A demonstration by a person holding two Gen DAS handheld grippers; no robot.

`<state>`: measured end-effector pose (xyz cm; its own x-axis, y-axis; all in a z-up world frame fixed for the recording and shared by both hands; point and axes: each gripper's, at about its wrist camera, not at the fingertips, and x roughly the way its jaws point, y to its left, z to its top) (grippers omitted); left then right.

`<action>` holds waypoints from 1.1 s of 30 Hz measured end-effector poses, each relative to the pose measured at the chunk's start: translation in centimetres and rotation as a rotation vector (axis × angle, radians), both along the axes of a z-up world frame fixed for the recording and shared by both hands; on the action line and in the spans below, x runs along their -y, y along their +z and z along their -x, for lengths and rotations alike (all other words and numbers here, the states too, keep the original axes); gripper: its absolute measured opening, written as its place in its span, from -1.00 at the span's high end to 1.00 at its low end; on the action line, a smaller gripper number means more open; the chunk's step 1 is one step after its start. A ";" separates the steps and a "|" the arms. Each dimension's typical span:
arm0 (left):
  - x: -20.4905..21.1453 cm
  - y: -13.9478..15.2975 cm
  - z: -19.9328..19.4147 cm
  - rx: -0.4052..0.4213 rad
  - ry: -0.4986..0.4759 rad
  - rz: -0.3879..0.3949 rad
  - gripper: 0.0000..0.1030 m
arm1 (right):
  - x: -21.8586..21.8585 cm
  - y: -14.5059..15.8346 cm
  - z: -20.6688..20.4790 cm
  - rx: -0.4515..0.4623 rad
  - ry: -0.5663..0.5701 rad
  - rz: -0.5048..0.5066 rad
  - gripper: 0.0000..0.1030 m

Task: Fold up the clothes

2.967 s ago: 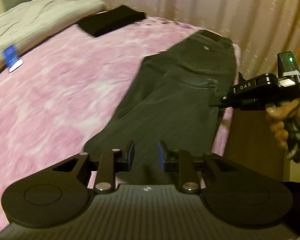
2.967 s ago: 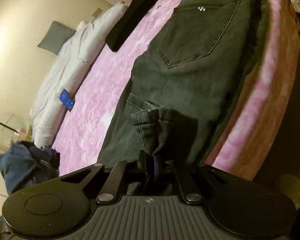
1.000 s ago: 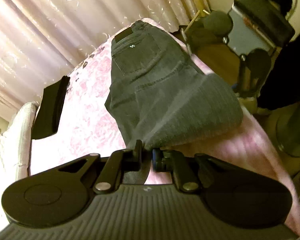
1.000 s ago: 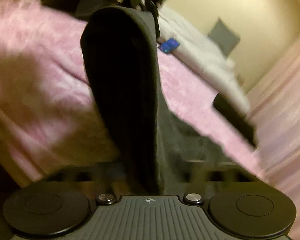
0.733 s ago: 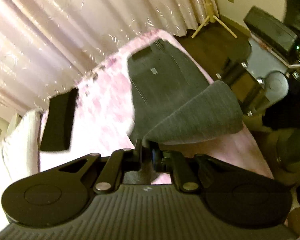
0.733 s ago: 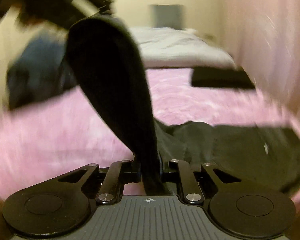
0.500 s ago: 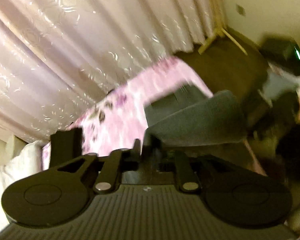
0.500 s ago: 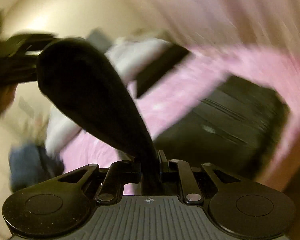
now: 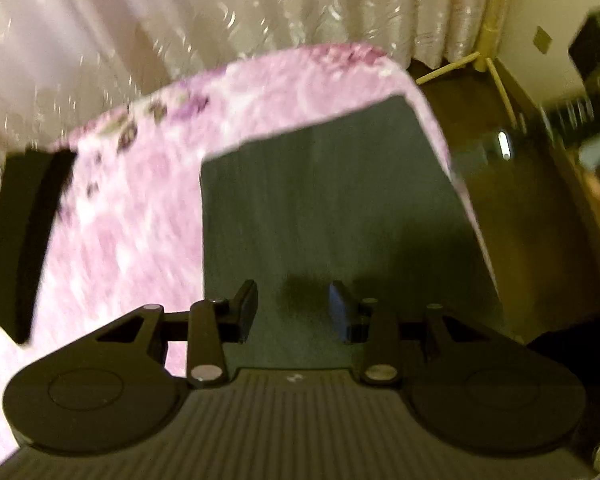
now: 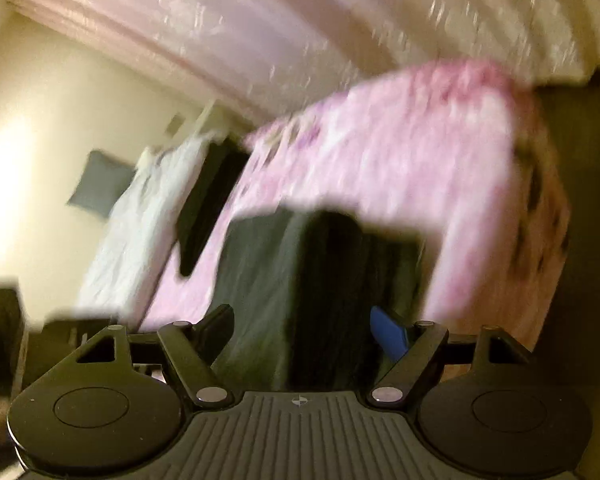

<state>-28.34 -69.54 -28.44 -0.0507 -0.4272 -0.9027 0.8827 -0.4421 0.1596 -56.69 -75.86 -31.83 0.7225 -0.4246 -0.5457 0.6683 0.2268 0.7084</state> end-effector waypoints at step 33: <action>-11.6 2.2 2.3 -0.004 0.411 0.081 -0.01 | -3.4 1.4 -4.3 -0.675 1.111 0.766 -0.54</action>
<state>-30.66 -57.99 -26.22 0.1358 -0.4820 -0.8656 0.9836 -0.0389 0.1759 -52.39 -72.46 -30.38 0.5696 -0.1734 -0.8034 0.0555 0.9834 -0.1728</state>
